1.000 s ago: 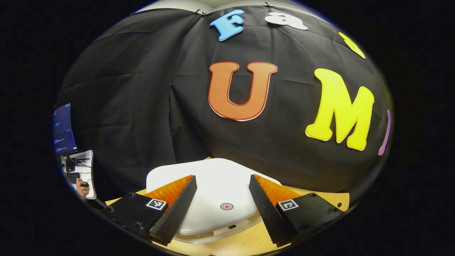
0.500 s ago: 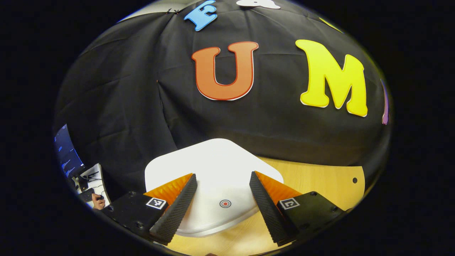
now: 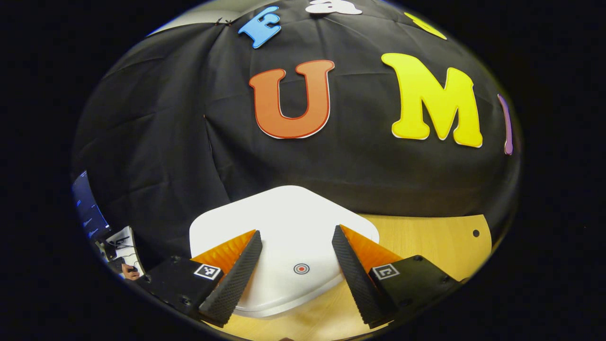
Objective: Press the lid of the desktop garbage bin to open it, pick up the crumpled paper on the desktop and throw it into the bin, then pick up the pop can on the desktop and drop it into the bin, and finally close the garbage bin lid.
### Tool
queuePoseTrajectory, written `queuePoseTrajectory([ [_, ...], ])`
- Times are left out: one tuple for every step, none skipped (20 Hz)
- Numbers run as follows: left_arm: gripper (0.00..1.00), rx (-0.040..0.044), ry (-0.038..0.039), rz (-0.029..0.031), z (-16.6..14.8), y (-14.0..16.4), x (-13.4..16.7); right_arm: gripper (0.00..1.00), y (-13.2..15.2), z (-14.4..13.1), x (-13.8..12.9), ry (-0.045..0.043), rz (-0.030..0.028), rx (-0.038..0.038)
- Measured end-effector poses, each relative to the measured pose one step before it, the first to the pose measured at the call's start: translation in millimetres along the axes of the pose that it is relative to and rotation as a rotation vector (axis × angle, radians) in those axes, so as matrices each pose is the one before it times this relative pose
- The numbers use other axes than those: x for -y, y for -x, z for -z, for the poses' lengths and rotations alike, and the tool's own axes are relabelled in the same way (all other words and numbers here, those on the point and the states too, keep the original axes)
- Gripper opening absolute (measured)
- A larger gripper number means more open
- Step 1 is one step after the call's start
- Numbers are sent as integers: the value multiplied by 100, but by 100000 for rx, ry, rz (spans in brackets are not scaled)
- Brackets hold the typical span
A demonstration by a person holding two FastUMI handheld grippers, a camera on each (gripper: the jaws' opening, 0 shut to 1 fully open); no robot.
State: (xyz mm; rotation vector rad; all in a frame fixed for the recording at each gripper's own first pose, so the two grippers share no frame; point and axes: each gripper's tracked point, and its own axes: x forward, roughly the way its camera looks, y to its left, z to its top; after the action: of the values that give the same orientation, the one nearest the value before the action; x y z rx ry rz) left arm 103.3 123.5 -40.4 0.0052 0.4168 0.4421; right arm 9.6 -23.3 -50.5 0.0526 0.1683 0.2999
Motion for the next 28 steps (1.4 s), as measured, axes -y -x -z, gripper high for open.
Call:
queuePoseTrajectory([
  [99,59,1035,-191,-87,-26,61,96,96,-39,-125,478,-249,146],
  [99,1437,1192,175,-364,-36,-5,96,125,26,-113,441,-381,212],
  [99,2416,1280,561,-265,-12,108,96,156,-140,-41,83,26,489],
  [99,1210,1073,414,17,281,27,96,56,-72,3,71,-47,513],
  [98,1801,351,512,-252,84,24,96,97,-51,21,434,268,276],
  [98,996,-433,214,14,495,15,95,19,37,59,490,543,-333],
  [97,2279,-697,1537,-108,989,249,95,21,-7,89,212,276,-83],
  [98,2741,-209,2160,-179,1047,502,95,17,-5,-39,54,500,-134],
  [98,3196,626,2453,-103,877,515,95,11,-95,73,32,672,67],
  [98,2108,1709,3200,-57,914,795,96,-37,-159,57,23,1135,427],
  [97,2554,1713,4037,-90,947,945,96,-31,-142,75,-54,1234,314],
  [98,1456,437,2291,5,680,536,96,9,-185,35,36,1315,556],
  [98,1768,-221,2186,-65,865,451,95,-110,-97,10,552,1249,38],
  [98,1002,-349,1999,38,857,389,95,3,82,83,628,1223,-169],
  [98,1935,606,2520,-95,743,543,95,2,-135,118,312,1206,190],
  [98,773,729,2784,-233,834,585,95,18,-228,-51,-268,1121,389],
  [98,2021,1362,2484,-251,800,690,95,-1,-123,60,-502,1275,234],
  [98,2071,602,2357,-432,514,755,95,-101,-7,-58,-366,767,8],
  [98,1970,-374,1079,-402,481,292,95,-54,-26,-131,270,658,-40],
  [98,1083,-1162,1114,-101,149,291,95,-40,97,22,657,938,-188],
  [97,883,-1428,767,-74,223,215,95,10,-66,-36,565,674,79],
  [97,899,-712,1473,-35,371,492,96,55,-5,-78,169,679,53],
  [97,884,-15,1652,-125,220,380,96,61,43,-129,-70,124,-245],
  [97,-134,123,737,182,176,111,95,34,142,-139,-35,122,-162],
  [97,252,135,-29,197,174,0,95,13,-6,-81,260,139,-168],
  [98,1178,175,28,-91,200,22,95,-20,109,-108,376,271,-61],
  [97,809,-370,116,-17,201,65,95,25,-87,-105,271,162,150],
  [97,876,-478,225,-10,120,79,95,10,-63,-121,128,-75,188],
])
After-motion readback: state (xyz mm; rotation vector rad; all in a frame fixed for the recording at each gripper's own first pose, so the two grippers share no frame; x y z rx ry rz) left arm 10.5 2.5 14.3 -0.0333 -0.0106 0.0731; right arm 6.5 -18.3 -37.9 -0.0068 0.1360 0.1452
